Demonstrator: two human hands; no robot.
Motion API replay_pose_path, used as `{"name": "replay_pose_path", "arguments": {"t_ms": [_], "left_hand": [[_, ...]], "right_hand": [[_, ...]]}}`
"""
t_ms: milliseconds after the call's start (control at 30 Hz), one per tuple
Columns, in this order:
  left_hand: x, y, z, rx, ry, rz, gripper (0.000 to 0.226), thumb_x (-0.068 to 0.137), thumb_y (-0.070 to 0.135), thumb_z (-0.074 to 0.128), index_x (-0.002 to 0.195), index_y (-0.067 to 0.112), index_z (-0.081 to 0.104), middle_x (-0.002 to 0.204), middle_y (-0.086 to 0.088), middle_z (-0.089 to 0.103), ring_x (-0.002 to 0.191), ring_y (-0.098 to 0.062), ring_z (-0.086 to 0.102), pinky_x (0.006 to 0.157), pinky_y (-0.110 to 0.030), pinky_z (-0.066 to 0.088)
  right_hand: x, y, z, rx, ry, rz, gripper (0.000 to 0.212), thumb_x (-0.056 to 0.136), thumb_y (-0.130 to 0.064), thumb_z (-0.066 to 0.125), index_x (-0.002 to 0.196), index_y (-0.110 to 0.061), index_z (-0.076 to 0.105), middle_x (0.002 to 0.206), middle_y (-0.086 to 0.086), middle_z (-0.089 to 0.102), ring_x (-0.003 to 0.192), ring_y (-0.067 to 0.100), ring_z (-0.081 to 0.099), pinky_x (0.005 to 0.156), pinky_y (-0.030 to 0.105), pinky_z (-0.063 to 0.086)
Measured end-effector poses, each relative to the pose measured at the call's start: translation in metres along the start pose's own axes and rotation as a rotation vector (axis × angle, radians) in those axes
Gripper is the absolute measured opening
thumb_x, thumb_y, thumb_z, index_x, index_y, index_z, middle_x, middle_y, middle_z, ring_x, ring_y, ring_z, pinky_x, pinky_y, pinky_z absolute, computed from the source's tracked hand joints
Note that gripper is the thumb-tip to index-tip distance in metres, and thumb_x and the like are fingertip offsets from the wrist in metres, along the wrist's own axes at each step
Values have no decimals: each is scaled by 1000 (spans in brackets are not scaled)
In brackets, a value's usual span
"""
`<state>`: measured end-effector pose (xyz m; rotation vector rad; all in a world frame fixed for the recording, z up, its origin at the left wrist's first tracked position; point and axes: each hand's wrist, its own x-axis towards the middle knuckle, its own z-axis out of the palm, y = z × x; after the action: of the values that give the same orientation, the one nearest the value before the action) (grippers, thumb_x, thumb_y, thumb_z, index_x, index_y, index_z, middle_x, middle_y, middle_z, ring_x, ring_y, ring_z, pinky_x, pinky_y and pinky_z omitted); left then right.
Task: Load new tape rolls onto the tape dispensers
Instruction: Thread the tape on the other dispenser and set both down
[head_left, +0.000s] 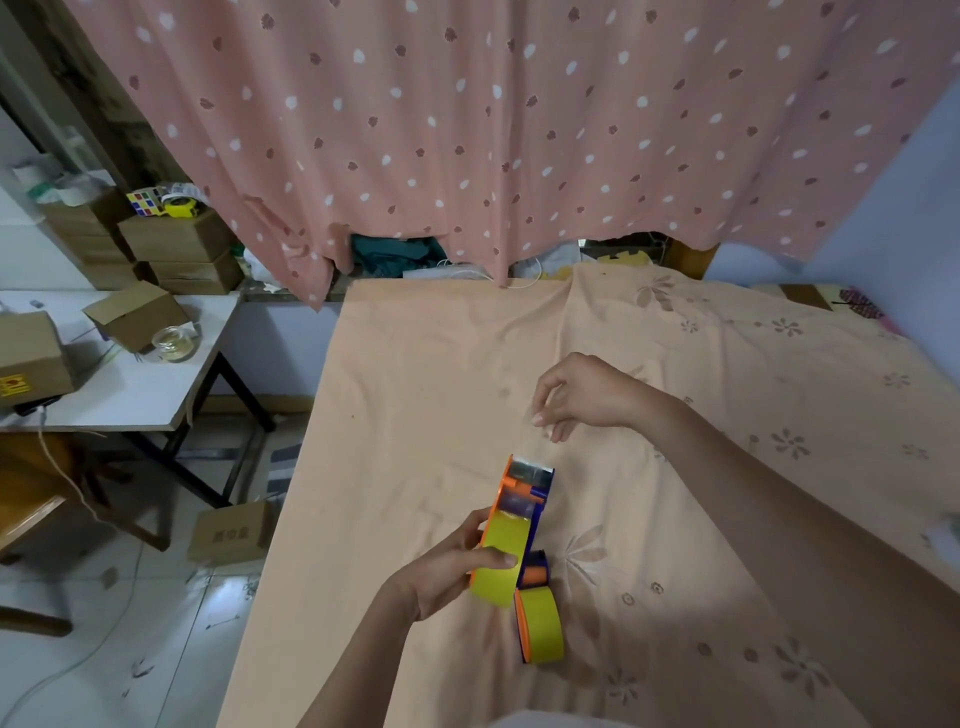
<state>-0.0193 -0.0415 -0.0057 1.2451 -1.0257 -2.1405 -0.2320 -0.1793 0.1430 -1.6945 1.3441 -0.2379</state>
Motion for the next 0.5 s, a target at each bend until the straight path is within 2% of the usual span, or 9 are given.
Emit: {"name": "replay_pose_path", "arguments": {"t_ms": [100, 200, 267, 333, 500], "left_hand": [[3, 4, 1, 60, 67, 2, 92, 62, 26, 86, 144, 29, 44, 136, -13, 60, 116, -24, 67, 95, -39, 56], [4, 7, 6, 143, 67, 24, 89, 66, 24, 86, 143, 34, 42, 123, -3, 64, 110, -17, 67, 87, -31, 58], [4, 5, 8, 114, 54, 33, 91, 65, 22, 86, 144, 31, 42, 126, -3, 63, 109, -16, 67, 83, -28, 56], [3, 0, 6, 9, 57, 43, 92, 63, 18, 85, 145, 26, 44, 130, -9, 61, 110, -19, 67, 84, -31, 56], [-7, -6, -5, -79, 12, 54, 87, 65, 14, 82, 144, 25, 48, 130, -11, 62, 113, -24, 64, 85, -32, 56]], "right_hand": [[4, -6, 3, -67, 26, -96, 9, 82, -2, 76, 86, 5, 72, 73, 21, 74, 64, 25, 72, 64, 27, 60], [9, -10, 6, -129, 43, -131, 8, 81, -2, 75, 85, 4, 72, 71, 20, 72, 61, 21, 69, 59, 19, 54], [12, -13, 6, -137, 38, -143, 8, 82, -2, 75, 86, 5, 72, 73, 23, 72, 60, 21, 68, 58, 19, 52], [13, -12, 0, -115, 38, -130, 9, 82, -1, 74, 87, 6, 72, 75, 24, 72, 60, 21, 68, 57, 18, 53], [11, 7, -7, 29, -9, -50, 12, 83, -2, 76, 87, 7, 71, 78, 28, 72, 60, 24, 68, 62, 31, 59]]}}
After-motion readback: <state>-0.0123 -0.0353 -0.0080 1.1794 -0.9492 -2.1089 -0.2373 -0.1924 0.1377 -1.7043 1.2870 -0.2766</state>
